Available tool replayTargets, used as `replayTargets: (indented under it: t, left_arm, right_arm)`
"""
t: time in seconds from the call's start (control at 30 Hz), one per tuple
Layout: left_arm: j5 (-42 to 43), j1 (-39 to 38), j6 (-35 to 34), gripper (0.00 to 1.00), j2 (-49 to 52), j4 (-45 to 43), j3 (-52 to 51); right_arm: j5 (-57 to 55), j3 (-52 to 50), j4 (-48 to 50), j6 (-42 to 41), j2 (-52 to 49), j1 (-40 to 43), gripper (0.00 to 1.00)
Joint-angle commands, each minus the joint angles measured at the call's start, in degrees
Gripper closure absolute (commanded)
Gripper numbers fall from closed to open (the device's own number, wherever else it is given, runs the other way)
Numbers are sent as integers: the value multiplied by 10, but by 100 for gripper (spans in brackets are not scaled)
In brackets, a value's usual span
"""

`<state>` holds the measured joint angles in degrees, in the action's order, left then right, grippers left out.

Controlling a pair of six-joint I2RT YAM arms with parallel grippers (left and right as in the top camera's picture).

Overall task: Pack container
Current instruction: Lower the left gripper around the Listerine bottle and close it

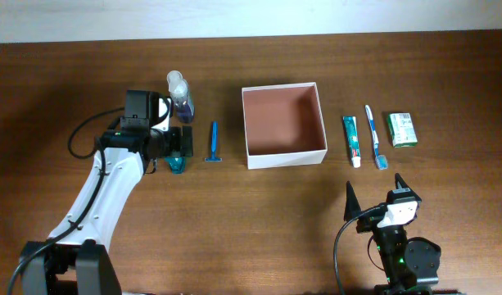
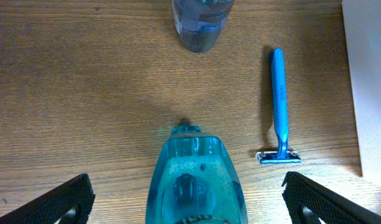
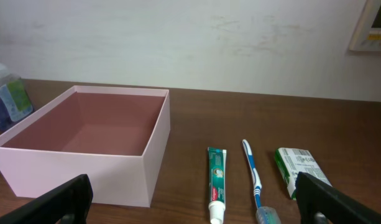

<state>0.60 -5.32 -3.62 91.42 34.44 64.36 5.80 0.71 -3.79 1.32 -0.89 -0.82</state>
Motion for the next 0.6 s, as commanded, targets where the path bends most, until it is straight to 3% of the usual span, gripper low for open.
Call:
replayTargets:
  t: [0.0,0.2,0.23,0.57]
  left_arm:
    - [-6,1,11,2,6,-2,12]
    - [-6,1,11,11,6,-2,12]
    - [-6,1,11,17,6,-2,12]
    - [-5,1,11,41,6,4,12]
  right_arm:
    - [-7,-4,-2,-3,7,1,1]
    - [-7,-4,-2,-3,7,1,1]
    - [-7,-4,-2,-3,7,1,1]
    - [-7,-4,-2,-3,7,1,1]
